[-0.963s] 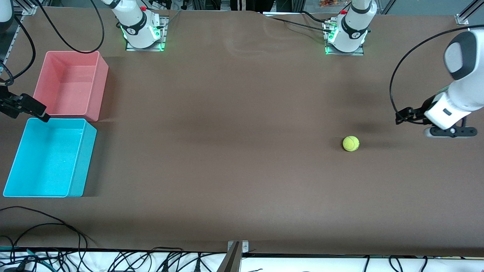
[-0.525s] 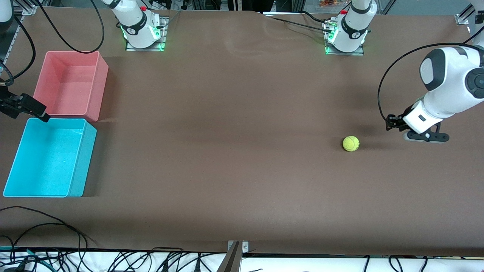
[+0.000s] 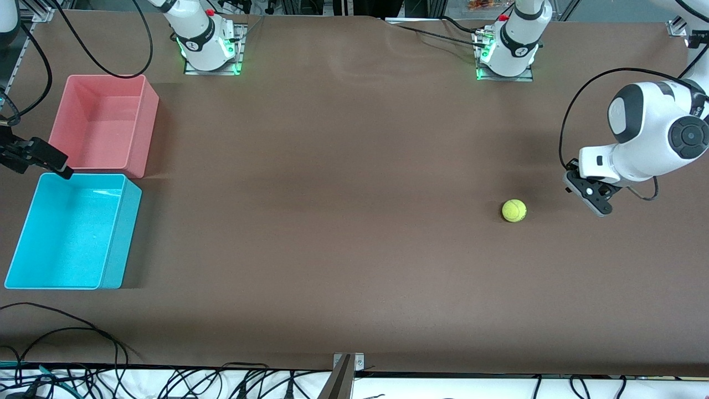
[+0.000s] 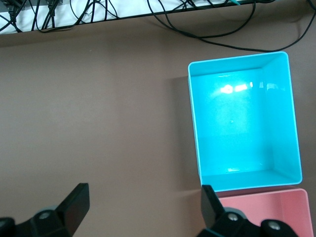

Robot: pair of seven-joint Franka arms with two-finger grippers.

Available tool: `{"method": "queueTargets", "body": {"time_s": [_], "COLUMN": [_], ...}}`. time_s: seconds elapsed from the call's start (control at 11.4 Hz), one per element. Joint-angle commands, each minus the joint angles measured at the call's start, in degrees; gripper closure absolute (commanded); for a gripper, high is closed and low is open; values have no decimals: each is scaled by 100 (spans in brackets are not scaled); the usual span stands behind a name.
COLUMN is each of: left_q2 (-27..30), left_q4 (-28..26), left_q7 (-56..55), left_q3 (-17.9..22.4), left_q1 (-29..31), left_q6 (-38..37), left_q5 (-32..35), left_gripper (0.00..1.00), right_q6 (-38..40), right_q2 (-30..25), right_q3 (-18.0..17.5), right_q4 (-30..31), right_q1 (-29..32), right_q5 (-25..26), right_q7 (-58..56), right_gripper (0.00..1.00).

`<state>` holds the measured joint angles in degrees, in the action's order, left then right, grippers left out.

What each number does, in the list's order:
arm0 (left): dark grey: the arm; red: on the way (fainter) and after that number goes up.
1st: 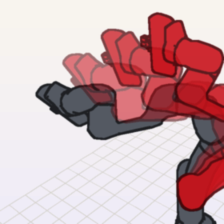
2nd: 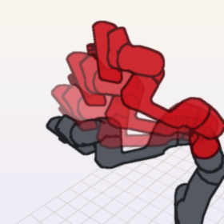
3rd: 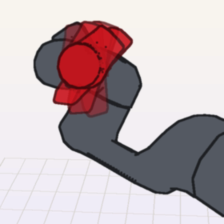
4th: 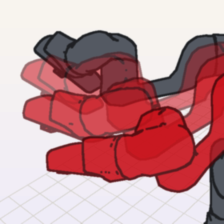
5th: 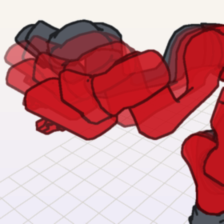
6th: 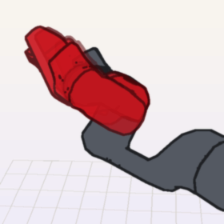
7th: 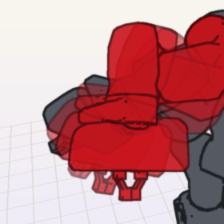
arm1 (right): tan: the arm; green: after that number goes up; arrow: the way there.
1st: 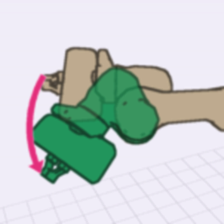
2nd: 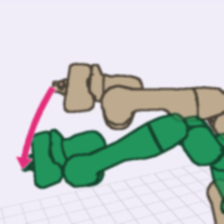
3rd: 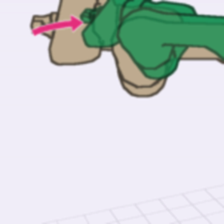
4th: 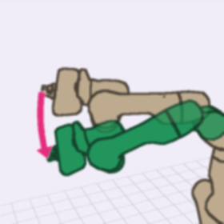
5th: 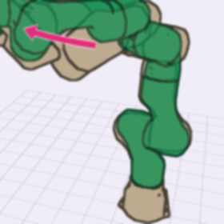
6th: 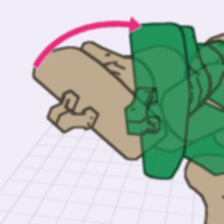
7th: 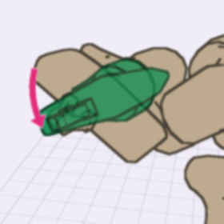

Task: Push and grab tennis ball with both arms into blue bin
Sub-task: 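Lower the left gripper beside the tennis ball on the table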

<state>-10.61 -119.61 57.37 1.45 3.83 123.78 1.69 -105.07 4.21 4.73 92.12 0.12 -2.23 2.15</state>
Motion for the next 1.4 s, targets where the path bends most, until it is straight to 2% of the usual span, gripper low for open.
{"method": "queueTargets", "body": {"time_s": [0.0, 0.09, 0.35, 0.44, 0.7, 1.05, 1.31], "left_q2": [-353, -468, -1117, -1267, -1601, -1927, -1989], "left_q4": [131, 123, 332, 403, 614, 615, 615], "left_q7": [2010, 2458, 3865, 4017, 4193, 4300, 4247], "left_q3": [-22, -22, -13, -22, -22, -13, -13], "left_q1": [30, 30, 30, 30, -32, -145, -155], "left_q6": [198, 321, 646, 700, 857, 1104, 1289], "left_q5": [-81, -90, -783, -837, -828, -837, -855], "left_gripper": [100, 100, 100, 100, 100, 100, 100], "right_q6": [83, 92, 83, 83, 74, 65, 48], "right_q2": [36, 36, 36, 36, 36, 28, 36], "right_q3": [-16, -16, -16, -16, -16, -16, -16], "right_q4": [-115, -115, -115, -115, -124, -124, -124], "right_q1": [32, 32, 32, 32, 15, 15, 23], "right_q5": [4, 4, 4, 4, 12, 4, 4], "right_q7": [14, 14, 14, 22, 23, 23, 23], "right_gripper": [0, 0, 0, 0, 0, 0, 0]}}
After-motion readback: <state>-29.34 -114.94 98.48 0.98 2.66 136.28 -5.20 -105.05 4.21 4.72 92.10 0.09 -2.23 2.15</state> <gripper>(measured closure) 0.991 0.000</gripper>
